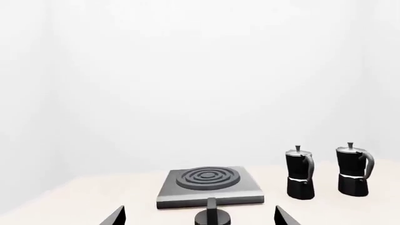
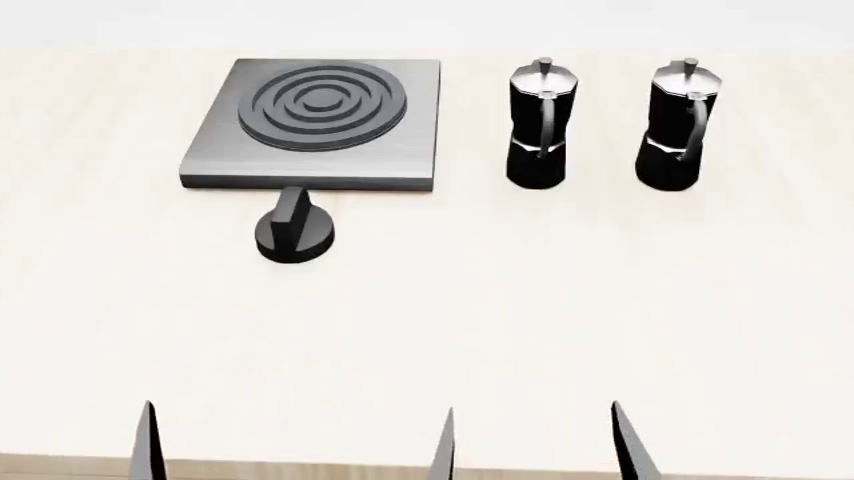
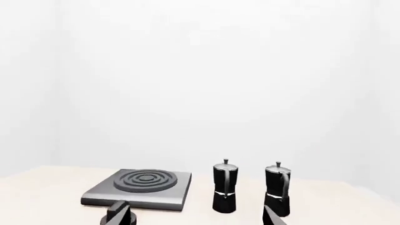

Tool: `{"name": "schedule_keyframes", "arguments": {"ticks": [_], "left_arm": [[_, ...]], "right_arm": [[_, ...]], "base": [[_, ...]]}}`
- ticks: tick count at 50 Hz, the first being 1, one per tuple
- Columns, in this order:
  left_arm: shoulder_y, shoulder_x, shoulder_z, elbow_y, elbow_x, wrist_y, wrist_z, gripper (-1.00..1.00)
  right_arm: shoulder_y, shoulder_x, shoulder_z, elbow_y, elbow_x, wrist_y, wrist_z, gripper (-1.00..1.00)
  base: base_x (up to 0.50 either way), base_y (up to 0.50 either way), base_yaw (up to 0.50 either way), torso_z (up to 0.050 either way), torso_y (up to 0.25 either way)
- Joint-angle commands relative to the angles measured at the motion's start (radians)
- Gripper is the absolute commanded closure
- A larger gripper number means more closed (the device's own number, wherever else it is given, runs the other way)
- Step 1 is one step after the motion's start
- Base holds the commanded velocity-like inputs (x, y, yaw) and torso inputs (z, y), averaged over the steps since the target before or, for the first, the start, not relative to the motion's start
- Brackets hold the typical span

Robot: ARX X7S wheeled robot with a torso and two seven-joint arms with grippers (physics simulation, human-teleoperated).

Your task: Put both moka pots on the stove.

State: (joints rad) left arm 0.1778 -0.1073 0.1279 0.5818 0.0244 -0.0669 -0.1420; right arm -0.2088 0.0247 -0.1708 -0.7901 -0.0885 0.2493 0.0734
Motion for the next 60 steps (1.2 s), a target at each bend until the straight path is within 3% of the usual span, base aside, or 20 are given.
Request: {"name": "schedule_keyframes", "arguments": {"ticks": [1,34,60], "left_arm": [[0.018,-0.017,0.013,0.066,0.007,-0.004,-0.024,-1.00],[0.002,-0.060,0.027,-0.081,-0.025,0.133,-0.056,-1.00],[0.011,-0.070,0.058,0.069,-0.012,-0.010,-0.086,-1.00]], "right_arm": [[-0.071,-0.021,-0.004,-0.257,-0.038,0.088,-0.015,-1.00],[-0.055,-0.016,0.012,-0.257,-0.005,0.132,-0.008,-1.00],[-0.030,0.022,-0.002,-0.242,0.017,0.157,0.039,-1.00]], "base": [[0.00,0.00,0.00,0.000,0.000],[0.08,0.00,0.00,0.000,0.000],[0.17,0.00,0.00,0.000,0.000]]}}
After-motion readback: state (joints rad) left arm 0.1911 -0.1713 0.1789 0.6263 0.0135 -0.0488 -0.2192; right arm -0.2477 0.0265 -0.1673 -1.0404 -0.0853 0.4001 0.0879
